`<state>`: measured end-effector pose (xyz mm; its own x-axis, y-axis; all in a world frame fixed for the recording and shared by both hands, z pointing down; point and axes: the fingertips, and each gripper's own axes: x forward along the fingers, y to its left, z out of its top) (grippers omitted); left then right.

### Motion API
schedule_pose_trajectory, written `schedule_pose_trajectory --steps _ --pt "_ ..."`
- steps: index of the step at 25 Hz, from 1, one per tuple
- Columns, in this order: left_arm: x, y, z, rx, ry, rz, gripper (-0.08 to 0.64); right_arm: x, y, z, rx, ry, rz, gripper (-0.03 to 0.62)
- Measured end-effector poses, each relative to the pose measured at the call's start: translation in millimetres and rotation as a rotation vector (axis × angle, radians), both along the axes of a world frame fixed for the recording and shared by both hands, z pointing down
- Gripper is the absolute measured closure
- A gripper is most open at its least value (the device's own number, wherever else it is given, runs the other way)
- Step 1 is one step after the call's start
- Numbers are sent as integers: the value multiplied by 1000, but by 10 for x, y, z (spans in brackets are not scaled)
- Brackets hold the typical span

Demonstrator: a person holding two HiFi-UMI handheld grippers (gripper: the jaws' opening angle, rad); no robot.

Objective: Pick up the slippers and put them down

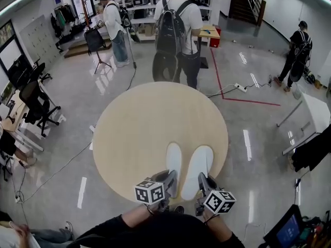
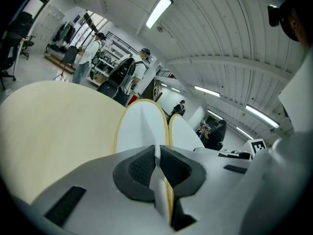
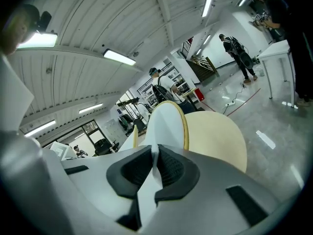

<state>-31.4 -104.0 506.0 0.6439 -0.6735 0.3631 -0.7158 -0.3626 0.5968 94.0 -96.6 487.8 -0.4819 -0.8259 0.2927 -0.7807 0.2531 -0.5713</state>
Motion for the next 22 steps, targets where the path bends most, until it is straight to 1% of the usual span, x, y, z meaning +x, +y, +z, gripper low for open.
schedule_pose_trajectory --steps 4,6,8,10,13,15,18,22 --pt "-114 -138 70 -6 31 39 522 -88 -59 78 -23 21 51 558" --pt "-5 -220 83 -2 51 63 522 21 -106 76 -26 44 78 558" --pt "184 -272 123 -3 69 96 522 172 -127 65 -27 71 98 558" --pt "310 -268 203 -22 83 127 522 231 -99 73 -38 89 110 558" --pt "348 -228 273 -64 89 164 522 198 -73 80 -64 89 125 558" --pt "363 -184 288 -72 82 188 522 217 -55 98 -78 80 138 558" --pt "494 -292 335 -77 50 177 522 414 -121 171 -91 47 140 558" --pt "885 -333 211 -73 16 124 522 883 -159 108 -90 21 121 558"
